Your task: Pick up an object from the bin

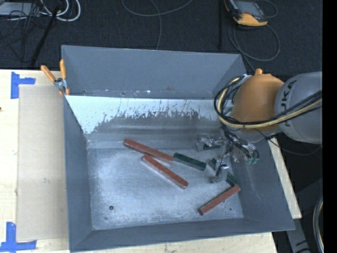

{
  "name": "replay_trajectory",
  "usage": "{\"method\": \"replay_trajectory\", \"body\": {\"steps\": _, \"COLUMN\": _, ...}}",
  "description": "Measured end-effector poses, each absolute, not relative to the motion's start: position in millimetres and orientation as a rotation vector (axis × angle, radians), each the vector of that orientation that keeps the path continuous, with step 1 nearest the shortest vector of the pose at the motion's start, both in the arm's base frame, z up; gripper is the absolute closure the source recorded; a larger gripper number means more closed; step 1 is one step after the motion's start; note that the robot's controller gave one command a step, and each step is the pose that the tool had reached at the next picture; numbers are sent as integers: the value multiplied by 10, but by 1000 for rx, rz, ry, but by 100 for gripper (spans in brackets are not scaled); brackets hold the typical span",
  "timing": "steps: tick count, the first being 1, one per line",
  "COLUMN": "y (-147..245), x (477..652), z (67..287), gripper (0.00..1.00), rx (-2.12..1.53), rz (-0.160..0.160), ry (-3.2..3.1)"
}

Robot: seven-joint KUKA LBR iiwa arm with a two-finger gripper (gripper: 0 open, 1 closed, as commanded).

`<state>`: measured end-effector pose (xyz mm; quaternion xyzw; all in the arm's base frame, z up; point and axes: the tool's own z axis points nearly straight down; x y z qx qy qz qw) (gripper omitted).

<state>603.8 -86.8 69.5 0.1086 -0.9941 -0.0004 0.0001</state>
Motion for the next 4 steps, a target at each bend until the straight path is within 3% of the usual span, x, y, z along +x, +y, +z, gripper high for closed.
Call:
{"method": "replay_trajectory", "body": {"steps": 1, "y": -868, "x": 6038, "z": 695, "gripper": 100, "rx": 342, "rz": -1, "ry": -3123}}
{"method": "replay_trajectory", "body": {"steps": 2, "y": -863, "x": 6037, "z": 695, "gripper": 0, "rx": 343, "rz": -2, "ry": -3122}}
{"method": "replay_trajectory", "body": {"steps": 3, "y": -866, "x": 6038, "z": 695, "gripper": 100, "rx": 343, "rz": -1, "ry": -3122}}
{"method": "replay_trajectory", "body": {"steps": 4, "y": -865, "x": 6133, "z": 2655, "gripper": 100, "rx": 410, "rz": 4, "ry": -3126}}
